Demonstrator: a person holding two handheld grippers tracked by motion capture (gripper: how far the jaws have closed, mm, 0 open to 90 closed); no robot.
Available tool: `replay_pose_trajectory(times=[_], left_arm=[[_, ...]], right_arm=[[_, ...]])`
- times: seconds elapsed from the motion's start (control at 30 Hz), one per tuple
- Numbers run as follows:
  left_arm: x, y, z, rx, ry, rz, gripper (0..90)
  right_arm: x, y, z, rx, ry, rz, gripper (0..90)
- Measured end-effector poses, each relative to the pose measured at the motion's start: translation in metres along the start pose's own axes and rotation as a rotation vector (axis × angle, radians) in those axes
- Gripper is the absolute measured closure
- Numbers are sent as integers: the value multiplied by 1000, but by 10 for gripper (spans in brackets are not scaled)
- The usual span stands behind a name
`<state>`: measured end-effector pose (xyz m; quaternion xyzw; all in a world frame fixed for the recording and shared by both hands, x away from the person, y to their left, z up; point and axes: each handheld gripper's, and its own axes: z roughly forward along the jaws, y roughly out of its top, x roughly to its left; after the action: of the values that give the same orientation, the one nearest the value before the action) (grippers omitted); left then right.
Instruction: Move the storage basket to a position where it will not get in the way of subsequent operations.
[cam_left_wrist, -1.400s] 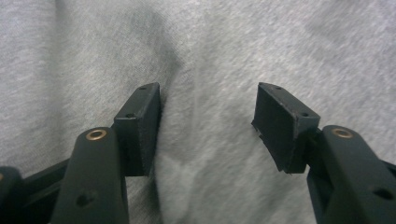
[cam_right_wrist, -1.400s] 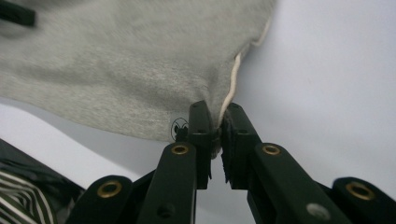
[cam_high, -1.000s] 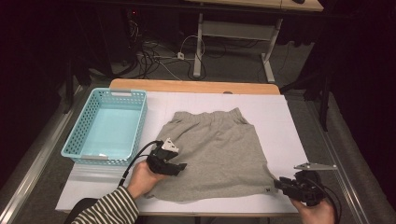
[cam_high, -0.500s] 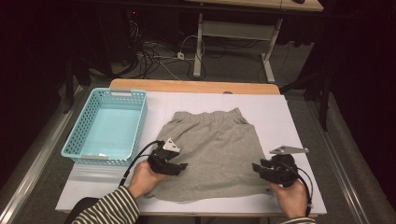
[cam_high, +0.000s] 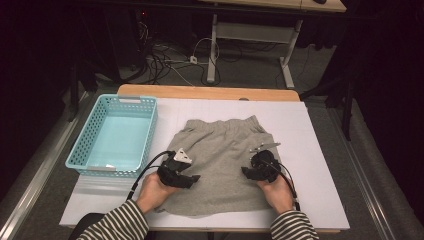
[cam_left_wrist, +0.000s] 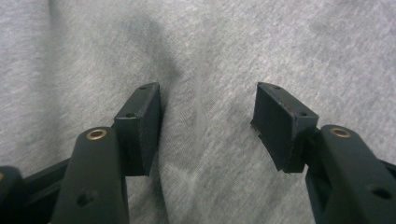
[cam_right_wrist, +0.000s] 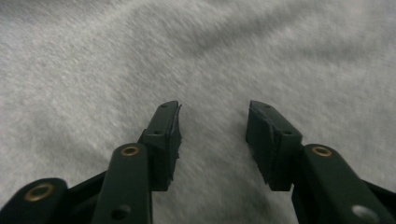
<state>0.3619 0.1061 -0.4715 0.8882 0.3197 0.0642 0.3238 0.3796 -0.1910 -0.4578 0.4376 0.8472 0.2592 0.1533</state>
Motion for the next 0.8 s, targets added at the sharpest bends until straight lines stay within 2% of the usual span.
replay_pose_trajectory(times=[0.1,0.13,0.23,0.3,0.37,0.5,0.6,0.7,0.73,0.8], left_arm=[[-1,-2,-2,2,-3,5,433],[-1,-3,-2,1,-3,6,443],[-2,-5,-4,1,-5,5,460],[-2,-5,-5,1,-16,-6,483],[0,-6,-5,-4,-37,-21,484],[1,-7,-6,-4,-41,-29,535],[1,-7,-7,9,-50,-27,633],[1,-7,-9,30,-43,-11,792],[2,-7,-10,32,-53,-11,829],[5,-8,-11,39,-68,-22,841]], right_arm=[[2,-1,-4,34,34,-25,830],[3,-2,-6,47,39,-36,867],[6,-6,-12,79,35,-84,888],[4,-10,-17,102,50,-87,892],[1,-15,-22,120,71,-80,892],[-3,-21,-27,132,95,-60,875],[-4,-21,-29,111,97,-53,770],[-7,-16,-35,50,70,-51,678],[-9,-14,-38,27,64,-42,665],[-18,-10,-44,-19,52,-15,644]])
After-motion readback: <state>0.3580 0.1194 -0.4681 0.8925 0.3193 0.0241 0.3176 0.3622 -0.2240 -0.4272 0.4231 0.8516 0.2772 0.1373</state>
